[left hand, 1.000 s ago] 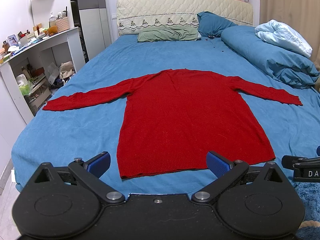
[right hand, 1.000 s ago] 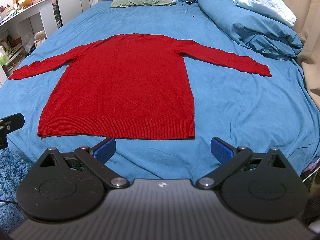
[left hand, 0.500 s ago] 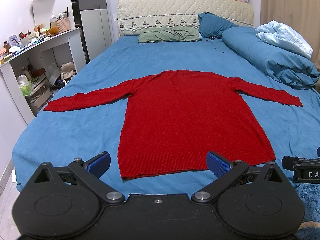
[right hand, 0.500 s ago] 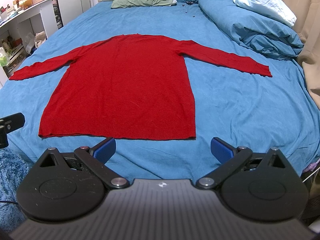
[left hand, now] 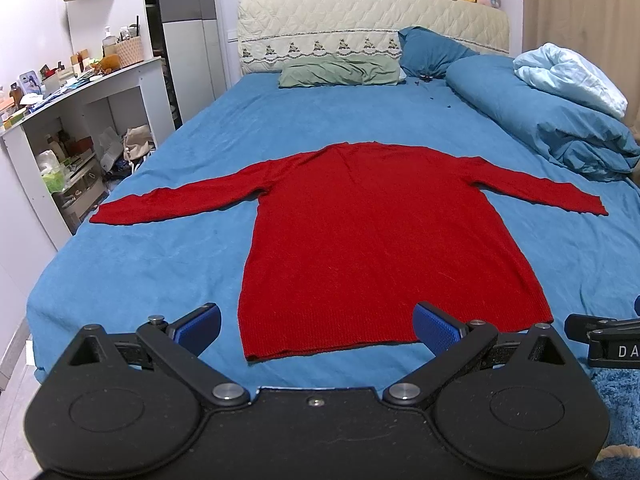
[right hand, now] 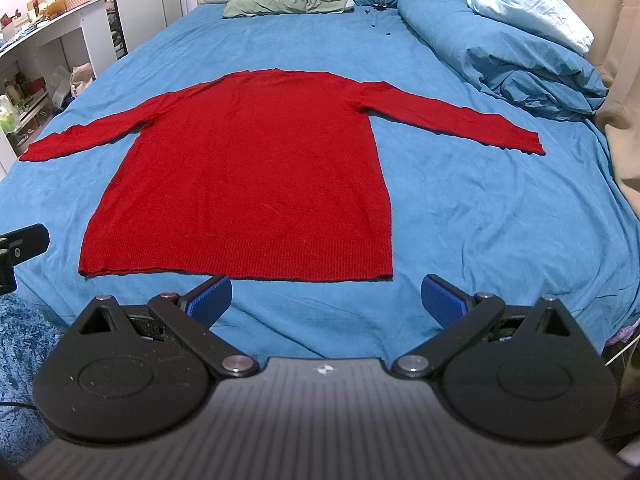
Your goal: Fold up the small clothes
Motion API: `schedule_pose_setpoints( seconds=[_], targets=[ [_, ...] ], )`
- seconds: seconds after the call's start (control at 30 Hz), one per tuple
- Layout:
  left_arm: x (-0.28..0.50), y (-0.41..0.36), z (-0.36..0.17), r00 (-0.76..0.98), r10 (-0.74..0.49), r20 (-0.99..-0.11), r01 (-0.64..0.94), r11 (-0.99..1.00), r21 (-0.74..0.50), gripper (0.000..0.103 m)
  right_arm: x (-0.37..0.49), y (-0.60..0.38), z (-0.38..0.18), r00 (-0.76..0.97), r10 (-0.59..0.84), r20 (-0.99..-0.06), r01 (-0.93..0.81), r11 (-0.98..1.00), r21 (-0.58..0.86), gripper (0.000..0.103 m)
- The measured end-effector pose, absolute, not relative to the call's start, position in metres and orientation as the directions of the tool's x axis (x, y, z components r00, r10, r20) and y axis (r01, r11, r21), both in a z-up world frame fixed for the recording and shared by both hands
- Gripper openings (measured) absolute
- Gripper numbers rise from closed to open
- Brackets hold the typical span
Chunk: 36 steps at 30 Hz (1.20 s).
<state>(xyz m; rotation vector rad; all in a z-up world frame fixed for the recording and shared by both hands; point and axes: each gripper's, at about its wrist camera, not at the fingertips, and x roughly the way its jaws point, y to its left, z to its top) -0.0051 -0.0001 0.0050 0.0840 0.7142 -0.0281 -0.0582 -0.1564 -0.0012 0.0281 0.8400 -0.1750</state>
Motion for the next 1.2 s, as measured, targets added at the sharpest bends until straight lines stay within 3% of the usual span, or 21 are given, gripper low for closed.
schedule_pose_setpoints(
  seconds=[0.4, 0.77, 0.93, 1.2],
  targets=[
    [0.007, 0.000, 0.015, 0.757, 0.001, -0.653, 0.039, 0.998, 0.048, 0.103, -0.055, -0.154, 0.005, 0.672, -0.120, -0.730, 0.151, 0.988, -0.023, 0.103],
    [0.115, -0.063, 0.096, 0.869, -0.120, -0.480, 0.155, 0.987, 0.035, 0.103, -0.009, -0.242, 0.054, 0.752, -0.268, -0.603, 0.330, 0.944, -0.008, 0.103],
    [0.191, -0.113, 0.093, 0.843, -0.189, -0.504, 0.235, 0.972, 0.029, 0.103, 0.026, -0.308, 0.052, 0.747, -0.351, -0.565, 0.440, 0.898, 0.024, 0.103],
    [0.325, -0.186, 0.034, 0.740, -0.232, -0.631, 0.310, 0.951, 0.014, 0.103, 0.099, -0.409, 0.007, 0.726, -0.387, -0.569, 0.554, 0.819, 0.150, 0.103]
  ],
)
